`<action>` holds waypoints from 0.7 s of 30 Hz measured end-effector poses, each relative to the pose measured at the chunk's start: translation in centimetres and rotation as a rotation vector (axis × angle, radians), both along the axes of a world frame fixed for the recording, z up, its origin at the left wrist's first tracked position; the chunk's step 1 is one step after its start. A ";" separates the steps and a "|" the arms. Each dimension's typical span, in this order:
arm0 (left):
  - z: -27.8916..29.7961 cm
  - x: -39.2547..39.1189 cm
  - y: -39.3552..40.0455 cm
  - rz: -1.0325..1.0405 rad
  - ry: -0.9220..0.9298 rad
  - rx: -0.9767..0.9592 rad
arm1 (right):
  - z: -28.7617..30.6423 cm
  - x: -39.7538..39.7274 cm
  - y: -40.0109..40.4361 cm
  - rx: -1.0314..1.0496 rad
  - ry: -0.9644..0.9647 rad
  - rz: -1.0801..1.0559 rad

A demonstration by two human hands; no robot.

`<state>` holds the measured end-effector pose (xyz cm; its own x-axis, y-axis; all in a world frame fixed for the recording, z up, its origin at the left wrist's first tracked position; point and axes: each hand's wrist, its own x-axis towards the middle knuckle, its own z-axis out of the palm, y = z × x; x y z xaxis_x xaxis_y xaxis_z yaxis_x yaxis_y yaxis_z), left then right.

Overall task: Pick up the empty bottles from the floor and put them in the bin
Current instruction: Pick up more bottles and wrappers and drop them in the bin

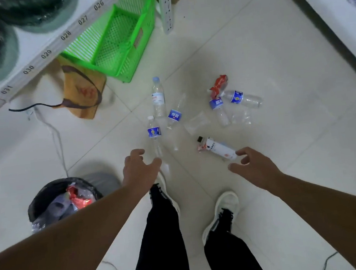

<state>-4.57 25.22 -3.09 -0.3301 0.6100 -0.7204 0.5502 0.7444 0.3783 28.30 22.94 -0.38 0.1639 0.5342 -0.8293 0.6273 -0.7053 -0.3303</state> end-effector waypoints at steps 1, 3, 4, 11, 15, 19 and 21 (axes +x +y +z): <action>-0.2 -0.2 0.5 0.000 -0.011 -0.026 | 0.0 -0.8 0.4 0.002 0.007 -0.031; -0.7 -0.7 1.4 -0.015 -0.031 -0.060 | -0.2 -2.4 1.6 -0.009 0.006 -0.057; -1.1 -1.0 1.6 -0.032 -0.033 -0.060 | -0.6 -3.4 2.1 -0.013 0.001 -0.058; -6.7 -2.0 3.9 -0.071 -0.035 -0.062 | -7.3 -7.9 2.9 -0.040 -0.007 -0.002; -13.0 -1.0 4.8 -0.122 0.021 -0.048 | -13.0 -6.8 3.2 -0.067 -0.069 0.013; -21.7 0.1 6.0 -0.095 0.069 -0.022 | -21.2 -3.8 4.1 -0.043 -0.164 0.074; -27.2 0.5 6.5 -0.066 0.086 -0.013 | -26.2 -2.3 4.5 -0.005 -0.253 0.167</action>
